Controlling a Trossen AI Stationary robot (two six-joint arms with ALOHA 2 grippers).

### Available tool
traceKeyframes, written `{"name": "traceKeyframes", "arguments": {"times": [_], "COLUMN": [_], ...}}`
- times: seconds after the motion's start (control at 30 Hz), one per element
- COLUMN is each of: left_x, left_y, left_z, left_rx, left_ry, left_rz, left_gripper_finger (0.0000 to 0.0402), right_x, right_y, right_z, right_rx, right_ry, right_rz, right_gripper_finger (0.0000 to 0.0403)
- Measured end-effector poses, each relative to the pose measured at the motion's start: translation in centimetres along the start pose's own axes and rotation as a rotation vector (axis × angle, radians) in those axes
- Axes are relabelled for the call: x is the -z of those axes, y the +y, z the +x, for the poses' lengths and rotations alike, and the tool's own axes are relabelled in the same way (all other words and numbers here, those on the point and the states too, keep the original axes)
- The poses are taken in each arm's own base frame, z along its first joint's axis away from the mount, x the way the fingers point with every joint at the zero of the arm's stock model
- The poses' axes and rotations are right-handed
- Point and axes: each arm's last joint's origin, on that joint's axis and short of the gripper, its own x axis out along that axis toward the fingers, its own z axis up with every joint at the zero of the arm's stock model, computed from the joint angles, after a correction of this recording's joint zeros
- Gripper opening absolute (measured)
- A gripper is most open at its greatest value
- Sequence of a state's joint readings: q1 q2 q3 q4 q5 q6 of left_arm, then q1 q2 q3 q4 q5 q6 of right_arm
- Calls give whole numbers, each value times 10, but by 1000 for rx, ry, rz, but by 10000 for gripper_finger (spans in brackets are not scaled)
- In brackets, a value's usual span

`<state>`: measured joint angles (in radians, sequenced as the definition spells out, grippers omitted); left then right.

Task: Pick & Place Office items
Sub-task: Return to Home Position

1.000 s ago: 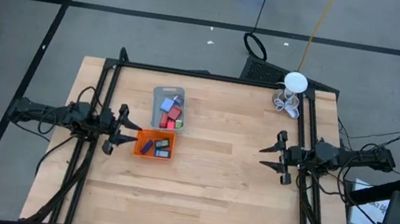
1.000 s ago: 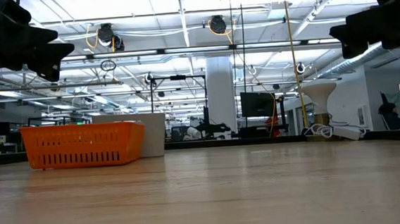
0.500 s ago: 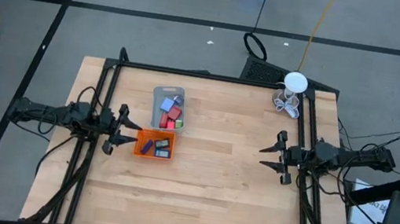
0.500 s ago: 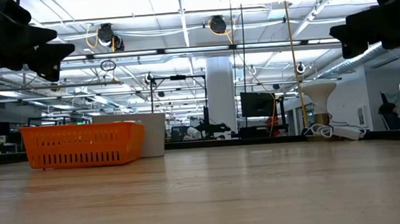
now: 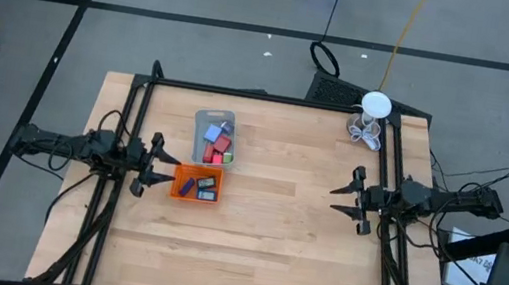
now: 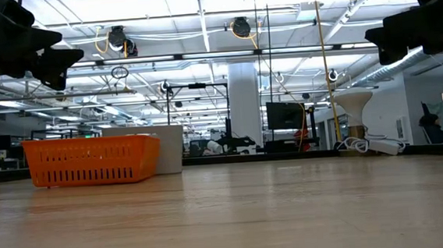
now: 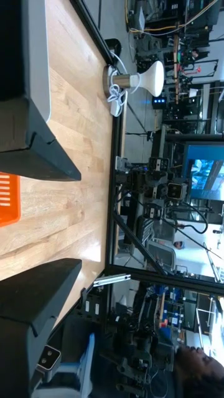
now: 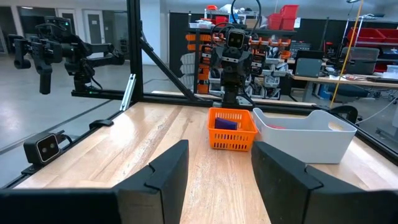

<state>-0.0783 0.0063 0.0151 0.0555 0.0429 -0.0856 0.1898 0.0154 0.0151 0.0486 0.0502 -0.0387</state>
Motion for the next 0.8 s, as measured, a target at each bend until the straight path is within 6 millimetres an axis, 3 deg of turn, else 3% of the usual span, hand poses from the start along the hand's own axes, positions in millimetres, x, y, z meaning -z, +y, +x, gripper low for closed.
{"name": "traceKeyframes", "arguments": {"times": [0.53, 0.8], "left_x": [0, 0], "left_y": [0, 0], "left_z": [0, 0], "left_rx": [0, 0], "left_ry": [0, 0], "left_rz": [0, 0], "left_gripper_finger": [180, 183], "right_x": [0, 0], "right_y": [0, 0], "right_z": [0, 0], "right_rx": [0, 0], "right_ry": [0, 0], "right_rz": [0, 0], "right_gripper_finger": [165, 165]}}
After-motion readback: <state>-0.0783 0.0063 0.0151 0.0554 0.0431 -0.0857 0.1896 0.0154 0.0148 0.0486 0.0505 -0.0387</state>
